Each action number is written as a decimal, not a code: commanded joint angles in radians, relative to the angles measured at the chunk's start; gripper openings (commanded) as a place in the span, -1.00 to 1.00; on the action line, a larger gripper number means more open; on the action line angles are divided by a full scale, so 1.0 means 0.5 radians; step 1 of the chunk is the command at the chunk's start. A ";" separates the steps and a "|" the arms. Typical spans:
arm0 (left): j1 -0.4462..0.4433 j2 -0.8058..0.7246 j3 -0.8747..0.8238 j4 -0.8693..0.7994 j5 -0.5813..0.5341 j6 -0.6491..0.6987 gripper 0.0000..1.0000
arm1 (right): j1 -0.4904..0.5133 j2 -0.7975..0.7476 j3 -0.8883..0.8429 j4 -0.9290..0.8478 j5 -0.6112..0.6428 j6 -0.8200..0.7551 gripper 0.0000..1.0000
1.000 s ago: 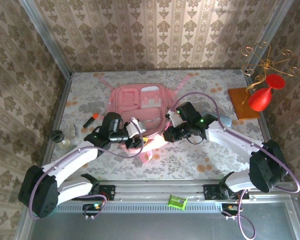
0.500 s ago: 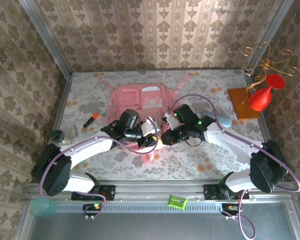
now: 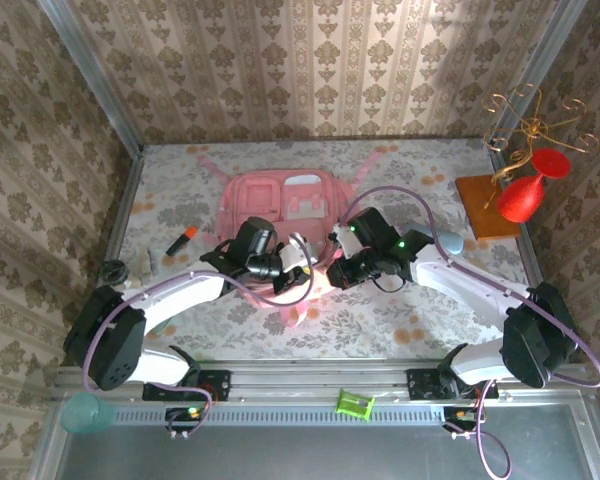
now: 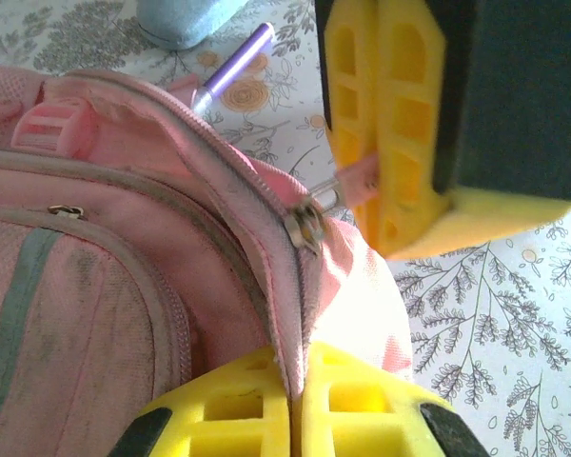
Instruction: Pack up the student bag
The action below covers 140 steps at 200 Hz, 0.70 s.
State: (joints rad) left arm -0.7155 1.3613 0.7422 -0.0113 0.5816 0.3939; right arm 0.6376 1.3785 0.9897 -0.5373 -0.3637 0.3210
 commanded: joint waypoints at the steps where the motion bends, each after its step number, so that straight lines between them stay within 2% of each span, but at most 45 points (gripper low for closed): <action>1: 0.118 -0.097 -0.059 -0.180 -0.082 0.079 -1.00 | -0.039 -0.030 0.113 -0.341 0.521 0.109 -1.00; 30: 0.179 -0.199 -0.106 -0.232 -0.027 0.140 -1.00 | -0.084 -0.020 0.156 -0.457 0.816 0.182 -1.00; 59: 0.196 -0.301 -0.145 -0.273 -0.028 0.202 -1.00 | -0.185 0.001 0.176 -0.467 0.848 0.187 -1.00; 81: 0.200 -0.344 -0.171 -0.234 -0.055 0.179 -1.00 | -0.198 0.015 0.187 -0.408 0.713 0.093 -1.00; 103: 0.204 -0.324 -0.171 -0.221 -0.123 0.151 -1.00 | -0.100 -0.067 0.132 -0.206 0.260 -0.016 -1.00; 126: 0.238 -0.311 -0.193 -0.154 -0.159 0.131 -1.00 | -0.087 -0.065 0.225 -0.415 0.421 -0.042 -1.00; 140: 0.255 -0.316 -0.189 -0.149 -0.182 0.111 -1.00 | -0.082 -0.111 0.197 -0.396 0.370 -0.066 -1.00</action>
State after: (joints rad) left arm -0.6518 1.2293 0.6754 -0.0078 0.5945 0.4522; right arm 0.6403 1.3846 1.0760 -0.5915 -0.3260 0.3023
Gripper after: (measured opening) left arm 0.077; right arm 0.077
